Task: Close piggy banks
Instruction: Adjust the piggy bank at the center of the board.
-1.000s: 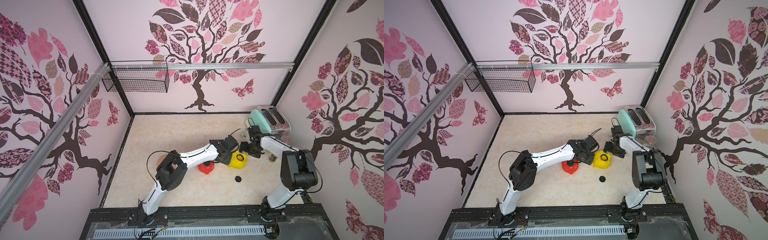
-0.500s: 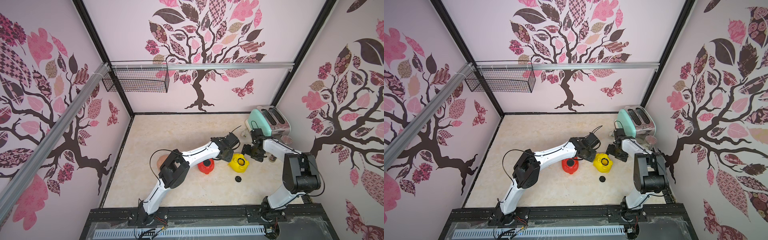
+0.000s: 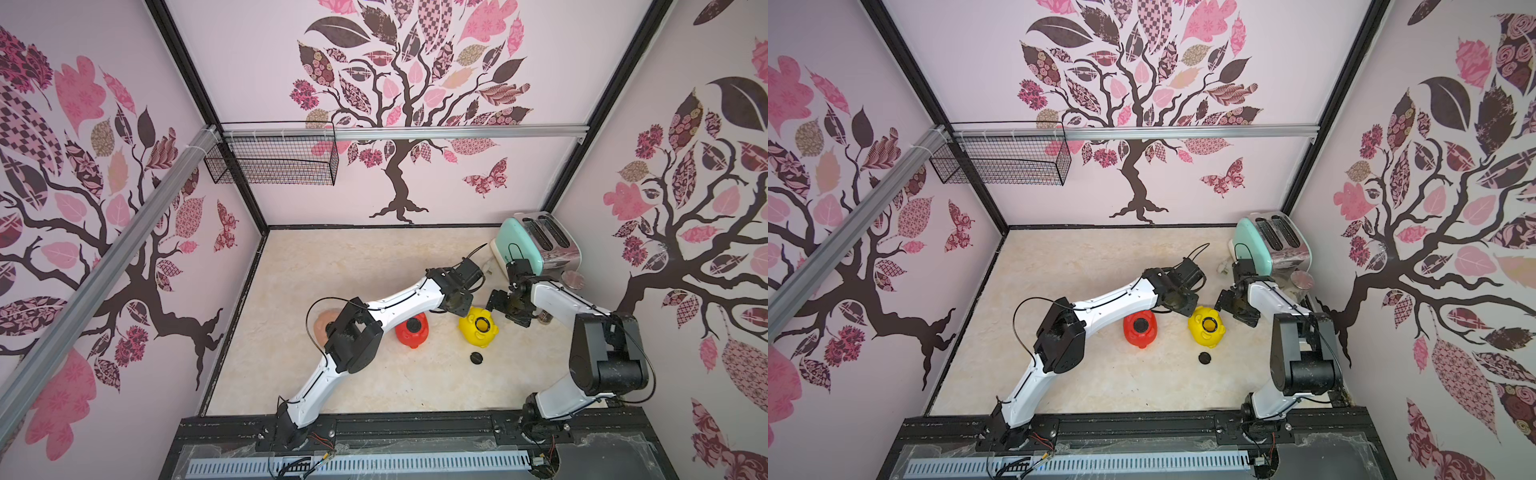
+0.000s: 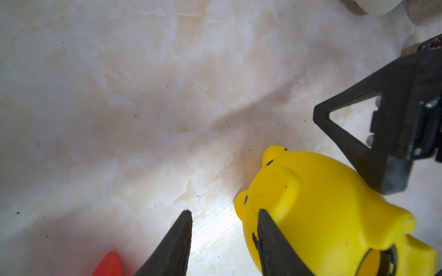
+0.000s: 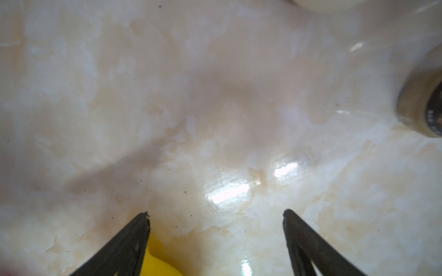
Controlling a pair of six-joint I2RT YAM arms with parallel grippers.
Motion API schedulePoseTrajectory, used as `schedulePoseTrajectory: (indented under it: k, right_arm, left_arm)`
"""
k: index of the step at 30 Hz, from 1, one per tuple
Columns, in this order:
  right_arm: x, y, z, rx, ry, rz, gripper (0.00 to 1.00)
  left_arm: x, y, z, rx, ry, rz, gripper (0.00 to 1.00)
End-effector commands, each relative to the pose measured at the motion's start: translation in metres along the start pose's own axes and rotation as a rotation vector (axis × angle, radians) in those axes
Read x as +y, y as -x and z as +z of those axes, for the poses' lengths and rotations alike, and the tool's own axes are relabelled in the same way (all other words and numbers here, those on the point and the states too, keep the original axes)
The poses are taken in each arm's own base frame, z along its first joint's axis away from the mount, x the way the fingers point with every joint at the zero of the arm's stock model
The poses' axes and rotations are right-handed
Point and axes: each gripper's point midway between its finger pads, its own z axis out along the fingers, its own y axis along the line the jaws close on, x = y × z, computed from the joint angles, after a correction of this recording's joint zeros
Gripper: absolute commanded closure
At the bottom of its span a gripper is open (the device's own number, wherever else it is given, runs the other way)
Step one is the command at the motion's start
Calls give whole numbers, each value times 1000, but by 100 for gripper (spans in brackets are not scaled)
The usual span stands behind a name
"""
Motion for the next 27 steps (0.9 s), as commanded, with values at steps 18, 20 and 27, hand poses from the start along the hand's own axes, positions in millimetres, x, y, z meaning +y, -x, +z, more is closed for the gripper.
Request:
schedulePoseTrajectory:
  k: [18, 20, 27]
  right_arm:
    - [-31, -13, -32, -115, -20, 117, 15]
    - [-30, -20, -30, -99, -4, 122, 15]
    - [-30, -39, -21, -49, 30, 131, 14]
  left_arm:
    - [11, -6, -62, -44, -4, -14, 52]
    - [9, -13, -63, -28, -13, -8, 53]
    - [-6, -41, -57, 48, -40, 26, 53]
